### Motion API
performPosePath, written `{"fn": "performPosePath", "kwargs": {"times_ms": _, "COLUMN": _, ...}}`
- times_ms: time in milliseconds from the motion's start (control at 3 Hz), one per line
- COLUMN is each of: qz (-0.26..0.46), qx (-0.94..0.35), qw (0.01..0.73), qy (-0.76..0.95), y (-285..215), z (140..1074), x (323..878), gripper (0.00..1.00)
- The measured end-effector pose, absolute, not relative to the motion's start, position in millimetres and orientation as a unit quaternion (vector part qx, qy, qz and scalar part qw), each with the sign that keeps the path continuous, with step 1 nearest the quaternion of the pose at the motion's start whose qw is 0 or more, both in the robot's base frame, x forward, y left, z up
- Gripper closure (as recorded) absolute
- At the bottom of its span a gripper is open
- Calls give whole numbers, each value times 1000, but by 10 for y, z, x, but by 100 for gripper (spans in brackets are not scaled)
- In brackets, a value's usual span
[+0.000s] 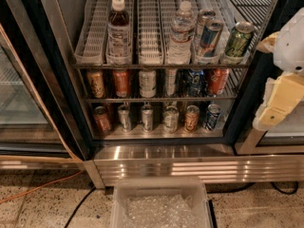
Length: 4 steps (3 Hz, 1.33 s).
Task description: Pick water bottle from top shelf of fridge
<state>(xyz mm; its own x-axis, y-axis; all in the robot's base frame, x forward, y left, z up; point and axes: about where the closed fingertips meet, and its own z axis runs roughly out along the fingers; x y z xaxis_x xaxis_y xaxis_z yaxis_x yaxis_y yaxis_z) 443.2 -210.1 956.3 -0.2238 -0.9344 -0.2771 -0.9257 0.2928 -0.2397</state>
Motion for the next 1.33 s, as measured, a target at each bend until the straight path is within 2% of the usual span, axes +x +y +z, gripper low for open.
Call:
{"fn": "performPosePath", "kwargs": {"times_ms": 667, "qz": 38, "qx": -594, "qw": 265, "qy": 759, "y": -1825, "z": 9090, "x": 4585, "gripper": 0}}
{"fn": "performPosePath", "kwargs": {"times_ms": 1000, "qz": 38, "qx": -594, "qw": 265, "qy": 759, "y": -1825, "z": 9090, "x": 4585, "gripper": 0}}
{"fn": "performPosePath", "kwargs": {"times_ms": 1333, "qz": 35, "qx": -570, "qw": 302, "qy": 764, "y": -1792, "z": 9085, "x": 4637, "gripper": 0}}
